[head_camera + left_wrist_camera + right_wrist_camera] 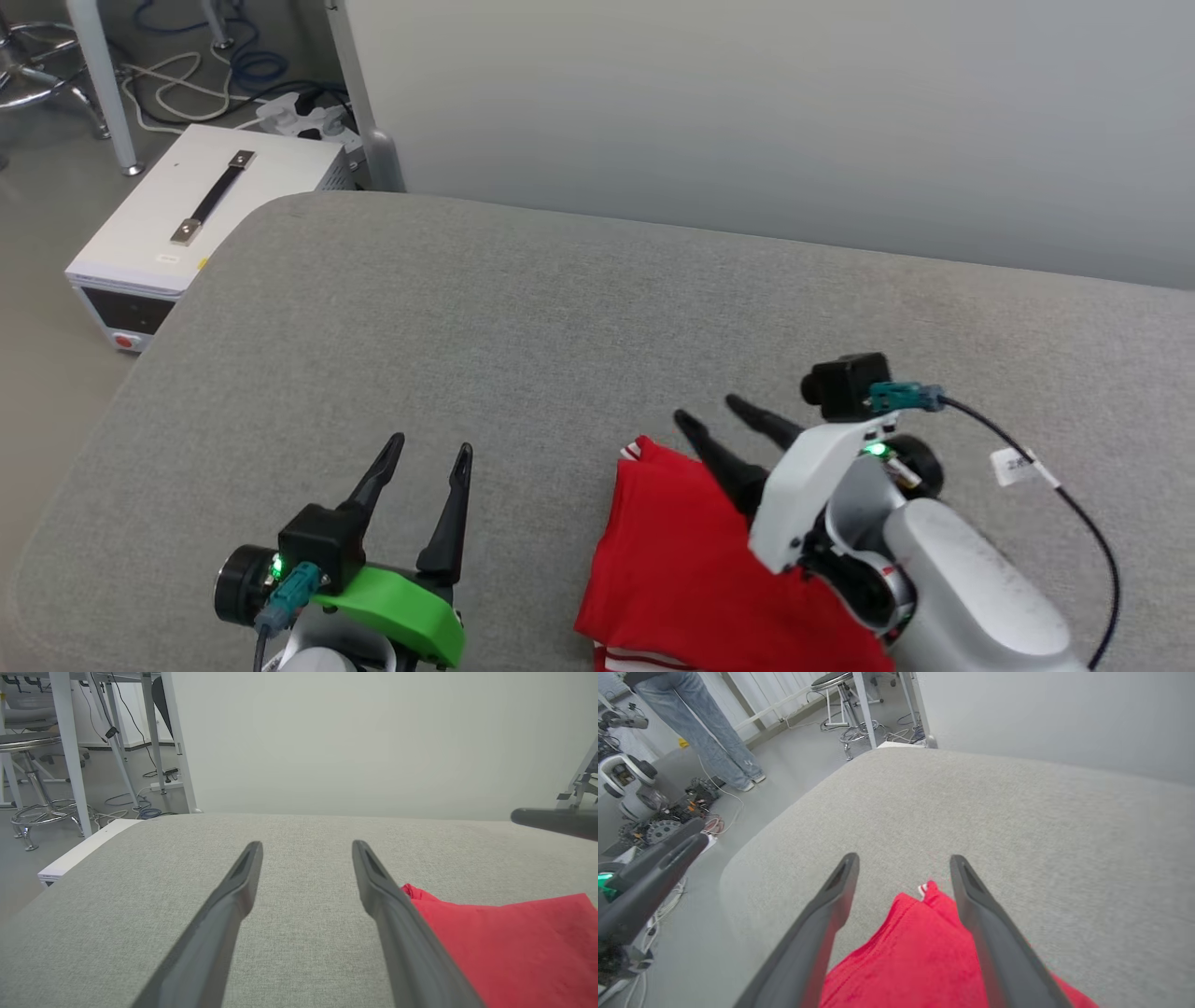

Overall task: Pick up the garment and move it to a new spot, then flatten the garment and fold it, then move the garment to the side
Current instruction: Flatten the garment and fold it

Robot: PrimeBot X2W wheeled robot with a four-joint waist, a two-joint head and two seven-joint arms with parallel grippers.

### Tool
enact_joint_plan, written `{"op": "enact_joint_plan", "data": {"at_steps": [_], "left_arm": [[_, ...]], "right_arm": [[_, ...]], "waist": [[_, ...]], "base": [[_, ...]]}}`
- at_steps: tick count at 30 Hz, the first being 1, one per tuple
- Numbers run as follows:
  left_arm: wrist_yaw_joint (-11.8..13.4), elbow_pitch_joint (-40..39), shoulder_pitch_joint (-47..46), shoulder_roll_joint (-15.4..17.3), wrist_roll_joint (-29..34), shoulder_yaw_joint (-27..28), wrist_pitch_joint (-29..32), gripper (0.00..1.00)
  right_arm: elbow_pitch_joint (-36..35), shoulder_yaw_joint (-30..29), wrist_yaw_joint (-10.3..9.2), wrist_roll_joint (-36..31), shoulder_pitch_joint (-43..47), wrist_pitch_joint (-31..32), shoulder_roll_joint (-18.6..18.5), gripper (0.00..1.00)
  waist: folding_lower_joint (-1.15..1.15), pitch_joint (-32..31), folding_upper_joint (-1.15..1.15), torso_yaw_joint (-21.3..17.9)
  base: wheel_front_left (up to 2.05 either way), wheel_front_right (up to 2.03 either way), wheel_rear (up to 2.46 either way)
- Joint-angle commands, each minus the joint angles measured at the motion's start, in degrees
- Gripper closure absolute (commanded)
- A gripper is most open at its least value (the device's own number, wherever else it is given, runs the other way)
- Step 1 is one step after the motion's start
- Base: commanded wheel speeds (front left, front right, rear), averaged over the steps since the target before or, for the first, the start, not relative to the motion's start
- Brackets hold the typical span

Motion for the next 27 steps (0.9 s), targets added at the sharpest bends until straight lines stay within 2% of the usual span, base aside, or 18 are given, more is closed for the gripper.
{"op": "enact_joint_plan", "data": {"at_steps": [1,9,13,18,24,27], "left_arm": [[-0.16,-0.58,0.48,-0.32,-0.43,0.19,-0.33,0.00],[-0.16,-2.37,0.53,-1.25,-1.28,0.31,-0.33,0.00],[-0.16,-3.29,0.69,-1.87,-2.42,0.39,-0.33,0.00],[-0.16,-4.58,1.05,-2.12,-2.87,-0.07,-0.33,0.00],[-0.16,-5.70,1.70,-2.35,-2.76,-0.31,-0.33,0.00],[-0.16,-6.10,1.94,-2.38,-2.68,0.08,-0.33,0.00]], "right_arm": [[-1.26,-0.78,-0.04,-2.50,-0.94,-0.44,-2.08,0.00],[-8.45,-8.34,-0.04,-16.04,1.46,-5.36,-12.87,0.00],[-11.71,-13.47,-0.04,-20.72,5.44,-8.30,-15.44,0.00],[-16.40,-21.07,-0.04,-24.34,12.28,-11.89,-14.37,0.00],[-22.34,-31.05,-0.04,-26.31,22.17,-16.84,-9.18,0.00],[-23.53,-33.50,-0.04,-26.24,25.36,-19.04,-6.82,0.00]], "waist": [[0.00,-0.47,0.00,-1.49],[0.00,0.08,0.00,-4.57],[0.00,0.58,0.00,-6.03],[0.00,1.14,0.00,-7.10],[0.00,1.37,0.00,-7.58],[0.00,1.57,0.00,-7.70]], "base": [[0.00,0.00,0.00],[0.00,0.00,0.00],[0.00,0.00,0.00],[0.00,0.00,0.00],[0.00,0.00,0.00],[0.00,0.00,0.00]]}}
